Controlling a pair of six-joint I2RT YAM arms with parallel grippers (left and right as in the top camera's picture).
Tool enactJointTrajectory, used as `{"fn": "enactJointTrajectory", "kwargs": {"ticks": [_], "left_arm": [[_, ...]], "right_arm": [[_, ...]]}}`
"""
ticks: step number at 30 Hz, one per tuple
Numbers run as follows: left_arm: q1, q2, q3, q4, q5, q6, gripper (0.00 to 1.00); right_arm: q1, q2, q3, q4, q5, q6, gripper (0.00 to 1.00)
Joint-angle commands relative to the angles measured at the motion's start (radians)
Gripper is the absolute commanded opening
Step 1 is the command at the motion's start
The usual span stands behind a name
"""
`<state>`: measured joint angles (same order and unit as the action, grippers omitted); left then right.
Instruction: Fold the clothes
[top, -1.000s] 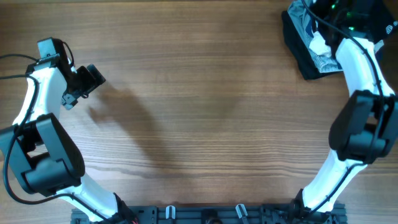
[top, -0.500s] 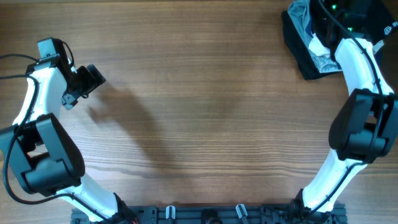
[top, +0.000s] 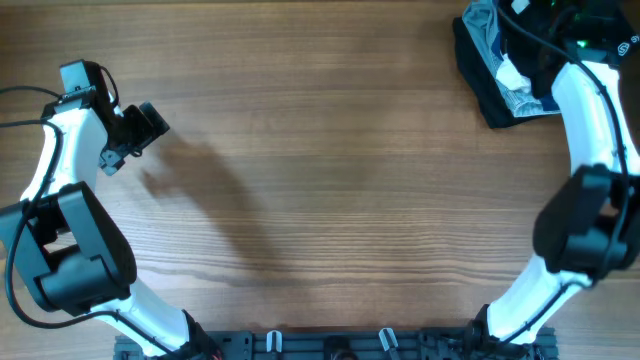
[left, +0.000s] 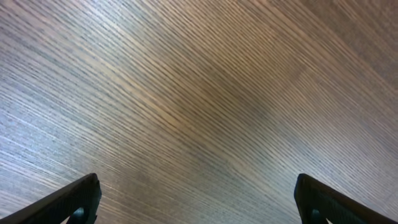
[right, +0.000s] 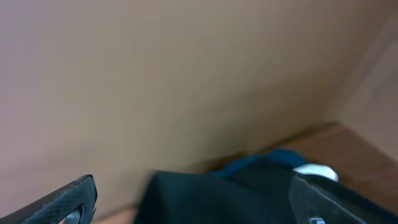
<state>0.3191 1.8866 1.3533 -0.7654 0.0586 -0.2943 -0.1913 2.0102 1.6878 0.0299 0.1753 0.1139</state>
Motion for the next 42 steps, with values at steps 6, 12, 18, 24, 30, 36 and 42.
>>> {"fn": "enactJointTrajectory", "kwargs": {"ticks": [6, 12, 18, 24, 30, 36, 42], "left_arm": [[0.003, -0.027, 0.014, 0.022, 0.012, -0.002, 1.0], [0.003, -0.027, 0.014, 0.021, 0.012, -0.002, 1.0], [0.003, -0.027, 0.014, 0.014, 0.011, -0.002, 1.0], [0.003, -0.027, 0.014, 0.014, 0.011, -0.002, 1.0], [0.003, -0.027, 0.014, 0.014, 0.011, -0.002, 1.0], [0.003, -0.027, 0.014, 0.014, 0.011, -0.002, 1.0], [0.003, -0.027, 0.014, 0.014, 0.011, -0.002, 1.0]], "right_arm": [[-0.135, 0.368, 0.009, 0.009, -0.153, 0.073, 1.0], [-0.153, 0.242, 0.01, 0.007, -0.212, 0.042, 1.0], [-0.153, -0.183, 0.01, -0.116, -0.272, 0.046, 1.0], [-0.152, -0.472, 0.01, -0.362, -0.461, 0.047, 1.0], [-0.152, -0.554, 0.01, -0.413, -0.603, 0.046, 1.0], [-0.153, -0.521, 0.006, -0.552, -0.599, 0.046, 1.0], [0.048, -0.703, -0.012, -0.809, -0.456, -0.023, 1.0]]}}
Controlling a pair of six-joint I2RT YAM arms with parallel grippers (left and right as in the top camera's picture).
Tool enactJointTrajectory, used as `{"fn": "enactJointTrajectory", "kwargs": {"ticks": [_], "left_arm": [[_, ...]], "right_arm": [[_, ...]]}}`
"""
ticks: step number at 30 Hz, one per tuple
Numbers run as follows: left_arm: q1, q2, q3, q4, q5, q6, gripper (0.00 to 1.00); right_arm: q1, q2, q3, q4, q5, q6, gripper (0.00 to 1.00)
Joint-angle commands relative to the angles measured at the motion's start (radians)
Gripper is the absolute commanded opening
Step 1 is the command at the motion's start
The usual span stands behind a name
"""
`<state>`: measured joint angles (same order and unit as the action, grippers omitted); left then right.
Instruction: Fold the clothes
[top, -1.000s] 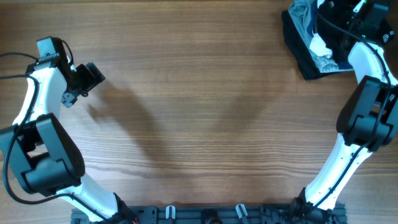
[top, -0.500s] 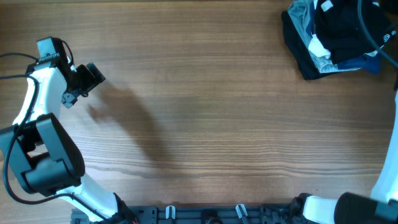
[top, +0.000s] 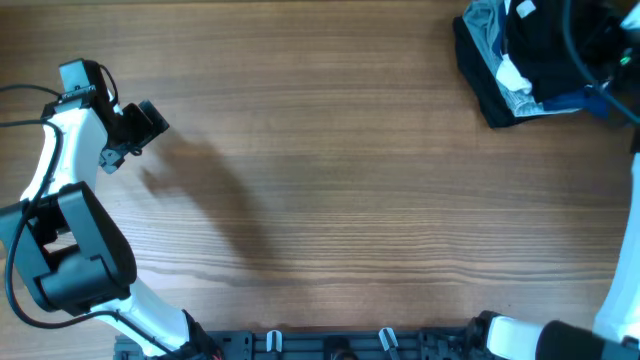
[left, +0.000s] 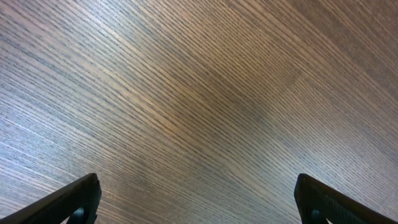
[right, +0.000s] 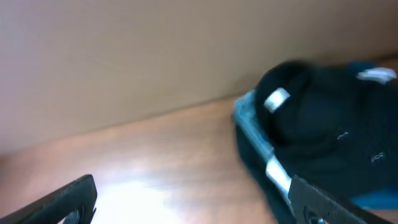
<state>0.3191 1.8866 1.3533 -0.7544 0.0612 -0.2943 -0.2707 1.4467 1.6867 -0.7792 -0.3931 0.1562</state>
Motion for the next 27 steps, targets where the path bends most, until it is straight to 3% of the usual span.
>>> {"fn": "enactJointTrajectory", "kwargs": {"ticks": [1, 3, 7, 9, 13, 18, 27], "left_arm": [[0.003, -0.027, 0.014, 0.003, 0.009, -0.002, 1.0], [0.003, -0.027, 0.014, 0.003, 0.009, -0.002, 1.0], [0.003, -0.027, 0.014, 0.003, 0.009, -0.002, 1.0], [0.003, -0.027, 0.014, 0.003, 0.009, -0.002, 1.0], [0.003, -0.027, 0.014, 0.003, 0.009, -0.002, 1.0], [0.003, -0.027, 0.014, 0.003, 0.009, -0.002, 1.0], [0.003, -0.027, 0.014, 0.003, 0.009, -0.002, 1.0]], "right_arm": [[0.179, -0.18, -0.03, 0.005, 0.169, -0.11, 1.0], [0.246, -0.258, -0.103, 0.042, 0.193, -0.194, 1.0], [0.283, -0.467, -0.438, 0.282, 0.064, -0.194, 1.0], [0.283, -0.597, -0.731, 0.546, 0.026, -0.199, 1.0], [0.291, -0.784, -1.102, 0.813, 0.034, -0.288, 1.0], [0.294, -1.046, -1.403, 0.888, 0.106, -0.284, 1.0], [0.294, -1.357, -1.683, 0.89, 0.131, -0.284, 1.0]]}}
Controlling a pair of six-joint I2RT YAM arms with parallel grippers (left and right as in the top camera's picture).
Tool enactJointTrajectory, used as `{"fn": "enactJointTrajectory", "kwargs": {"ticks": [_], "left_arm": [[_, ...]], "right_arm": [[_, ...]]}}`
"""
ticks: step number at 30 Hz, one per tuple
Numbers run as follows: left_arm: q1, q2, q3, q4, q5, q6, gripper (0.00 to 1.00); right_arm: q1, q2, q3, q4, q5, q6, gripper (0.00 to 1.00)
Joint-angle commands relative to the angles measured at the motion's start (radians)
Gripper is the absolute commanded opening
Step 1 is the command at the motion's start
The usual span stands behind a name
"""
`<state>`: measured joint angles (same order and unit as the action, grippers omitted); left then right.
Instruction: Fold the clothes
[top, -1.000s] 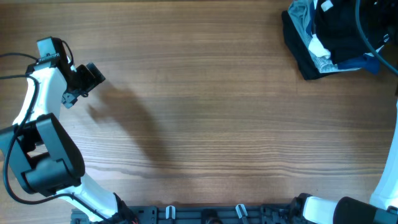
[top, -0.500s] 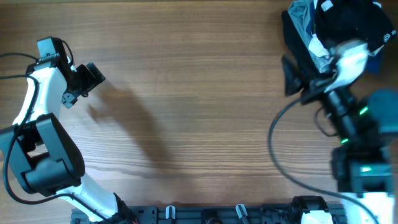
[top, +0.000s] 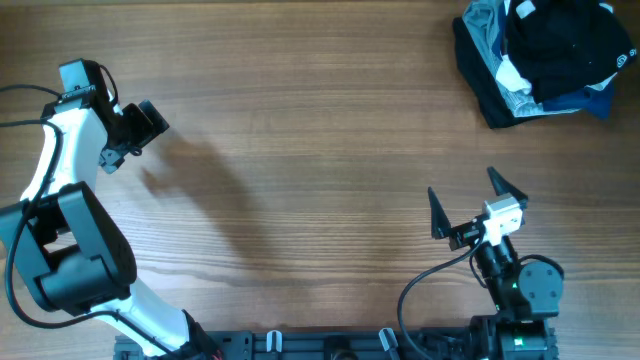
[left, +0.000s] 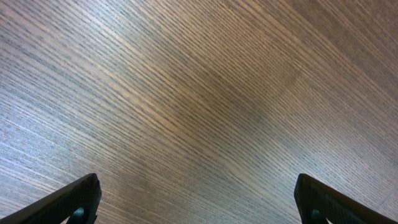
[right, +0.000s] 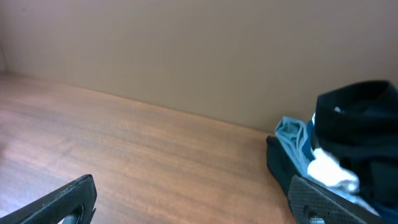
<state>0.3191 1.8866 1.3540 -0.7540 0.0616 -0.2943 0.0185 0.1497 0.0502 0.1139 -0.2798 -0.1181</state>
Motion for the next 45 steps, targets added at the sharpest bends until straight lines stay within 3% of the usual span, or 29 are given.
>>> {"fn": "enactJointTrajectory", "kwargs": {"ticks": [1, 5, 28, 32, 37, 41, 45], "left_arm": [[0.003, -0.027, 0.013, 0.003, 0.008, -0.002, 1.0], [0.003, -0.027, 0.013, 0.003, 0.008, -0.002, 1.0], [0.003, -0.052, 0.013, -0.008, 0.008, -0.002, 1.0], [-0.009, -0.203, 0.009, -0.002, 0.012, -0.001, 1.0], [-0.055, -0.505, -0.108, 0.177, 0.02, 0.076, 1.0], [-0.073, -0.751, -0.306, 0.309, 0.025, 0.089, 1.0], [-0.115, -1.088, -0.649, 0.527, 0.024, 0.089, 1.0]], "right_arm": [[0.006, -0.075, -0.045, -0.033, 0.018, -0.01, 0.99], [0.008, -0.147, -0.045, -0.091, 0.018, -0.012, 1.0], [0.008, -0.139, -0.045, -0.09, 0.018, -0.013, 1.0], [0.008, -0.139, -0.045, -0.09, 0.018, -0.013, 1.0], [0.008, -0.139, -0.045, -0.09, 0.018, -0.013, 1.0], [0.008, -0.139, -0.045, -0.09, 0.018, -0.013, 1.0], [0.008, -0.139, -0.045, -0.09, 0.018, -0.013, 1.0]]}}
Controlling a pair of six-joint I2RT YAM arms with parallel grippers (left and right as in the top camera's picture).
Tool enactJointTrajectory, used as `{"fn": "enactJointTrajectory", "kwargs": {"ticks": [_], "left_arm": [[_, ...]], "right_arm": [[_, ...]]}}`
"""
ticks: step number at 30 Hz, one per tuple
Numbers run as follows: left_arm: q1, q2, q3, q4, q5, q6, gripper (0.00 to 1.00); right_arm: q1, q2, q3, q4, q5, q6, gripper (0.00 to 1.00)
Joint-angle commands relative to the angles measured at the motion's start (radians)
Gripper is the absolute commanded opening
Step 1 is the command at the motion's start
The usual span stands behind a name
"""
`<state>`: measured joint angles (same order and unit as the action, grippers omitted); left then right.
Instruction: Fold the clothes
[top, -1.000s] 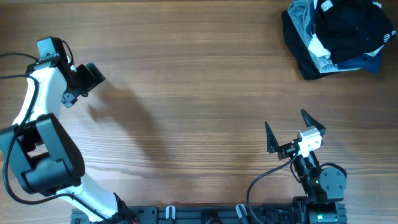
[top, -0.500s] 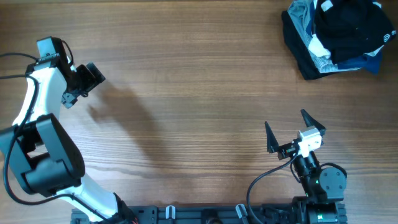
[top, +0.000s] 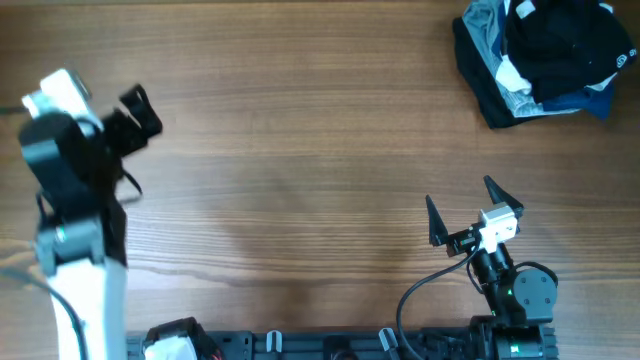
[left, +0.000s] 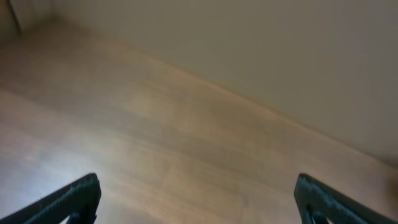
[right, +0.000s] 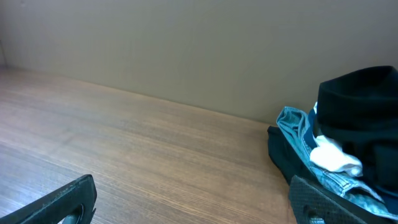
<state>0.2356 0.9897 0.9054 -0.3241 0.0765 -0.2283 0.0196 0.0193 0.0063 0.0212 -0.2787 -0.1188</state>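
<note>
A pile of clothes (top: 538, 55), dark navy and black with light blue and white bits, lies at the table's far right corner; in the right wrist view the pile (right: 339, 158) shows at the right edge. My right gripper (top: 463, 210) stands open near the front right, folded back close to its base, nothing between its fingers. My left gripper (top: 133, 115) is open at the far left, raised, its wrist view blurred and showing only bare wood.
The wooden table (top: 300, 170) stretches between both arms. A plain tan wall (right: 186, 50) rises behind its far edge. The arm mounts sit along the front edge (top: 330, 345).
My left arm has risen and swung; its wrist camera now looks across the table towards the wall instead of straight down. The right arm and the clothes pile are unchanged.
My right gripper was open over the clothes pile at the far right corner, then drawn off to the right, then folded back near its base at the front. The pile stayed put. The left arm held still at the far left until it lifted now.
</note>
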Motion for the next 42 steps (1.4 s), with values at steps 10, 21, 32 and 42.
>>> {"fn": "enactJointTrajectory", "kwargs": {"ticks": [10, 21, 32, 42], "left_arm": [[-0.072, -0.768, -0.848, 0.451, 0.008, 0.019, 1.0], [-0.083, -0.962, -0.9, 0.247, -0.037, 0.019, 1.0], [-0.082, -0.983, -0.9, 0.248, -0.044, 0.019, 1.0], [-0.082, -0.983, -0.9, 0.248, -0.044, 0.019, 1.0]], "right_arm": [[0.007, -0.009, -0.001, 0.002, 0.016, -0.012, 1.0], [0.007, -0.009, -0.001, 0.002, 0.016, -0.012, 1.0], [0.007, -0.008, -0.001, 0.002, 0.016, -0.012, 1.0], [0.007, -0.008, -0.001, 0.002, 0.016, -0.012, 1.0]]}}
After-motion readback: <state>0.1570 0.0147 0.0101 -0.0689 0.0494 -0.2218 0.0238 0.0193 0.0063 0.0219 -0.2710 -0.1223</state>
